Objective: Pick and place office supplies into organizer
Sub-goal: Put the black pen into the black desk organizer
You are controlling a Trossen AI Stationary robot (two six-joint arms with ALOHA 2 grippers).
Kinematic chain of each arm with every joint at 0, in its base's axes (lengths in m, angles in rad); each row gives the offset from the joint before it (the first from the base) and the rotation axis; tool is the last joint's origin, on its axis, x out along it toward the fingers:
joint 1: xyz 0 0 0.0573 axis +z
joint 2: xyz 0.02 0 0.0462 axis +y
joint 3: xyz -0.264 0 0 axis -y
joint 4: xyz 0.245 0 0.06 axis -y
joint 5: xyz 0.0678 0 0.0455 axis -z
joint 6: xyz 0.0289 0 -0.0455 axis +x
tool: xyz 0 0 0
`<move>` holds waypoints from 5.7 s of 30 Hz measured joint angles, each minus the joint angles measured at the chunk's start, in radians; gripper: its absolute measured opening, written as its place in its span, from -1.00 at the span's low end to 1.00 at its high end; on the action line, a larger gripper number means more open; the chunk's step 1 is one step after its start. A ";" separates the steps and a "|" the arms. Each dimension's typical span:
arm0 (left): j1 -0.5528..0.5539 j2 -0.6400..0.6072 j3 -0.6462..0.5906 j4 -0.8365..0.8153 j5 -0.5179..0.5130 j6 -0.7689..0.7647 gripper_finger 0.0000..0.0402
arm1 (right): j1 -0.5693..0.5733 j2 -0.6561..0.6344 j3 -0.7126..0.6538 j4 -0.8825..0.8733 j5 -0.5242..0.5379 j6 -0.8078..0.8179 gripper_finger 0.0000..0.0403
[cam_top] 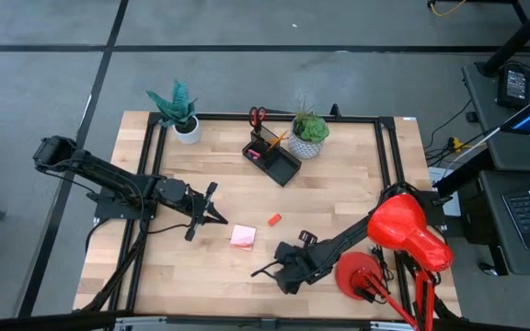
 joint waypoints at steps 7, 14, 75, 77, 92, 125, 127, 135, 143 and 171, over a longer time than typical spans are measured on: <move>0.000 0.000 0.000 0.000 0.000 0.000 -0.97 | -0.020 -0.012 0.001 0.015 0.019 -0.110 -0.89; 0.000 0.000 0.000 0.000 0.000 0.000 -0.97 | -0.064 -0.014 0.003 0.061 0.023 -0.232 -0.84; 0.262 0.000 0.001 0.100 -0.002 0.105 -0.97 | -0.519 -0.489 -0.940 1.803 -0.226 -1.105 -0.89; 0.278 0.000 0.001 0.101 -0.002 0.105 -0.97 | -0.556 -0.489 -0.940 1.825 -0.258 -1.121 -0.88; 0.377 0.000 0.001 0.186 -0.002 0.131 -0.97 | -0.749 -0.488 -0.940 2.014 -0.337 -1.184 -0.90; 0.396 0.000 0.000 0.151 -0.006 0.094 -0.97 | -0.924 -0.170 -0.650 2.062 -0.290 -1.169 -0.90; 0.396 0.000 0.000 0.151 -0.006 0.094 -0.97 | -0.925 -0.153 -0.637 2.065 -0.279 -1.153 -0.90; 0.394 0.000 0.000 0.150 -0.006 0.094 -0.97 | -0.925 -0.146 -0.645 2.046 -0.185 -1.092 -0.90; 0.394 0.000 0.000 0.150 -0.006 0.094 -0.97 | -0.923 -0.145 -0.645 1.991 -0.149 -1.070 -0.90; 0.394 0.000 0.000 0.150 -0.006 0.075 -0.97 | -0.886 -0.146 -0.646 1.947 -0.051 -1.020 -0.86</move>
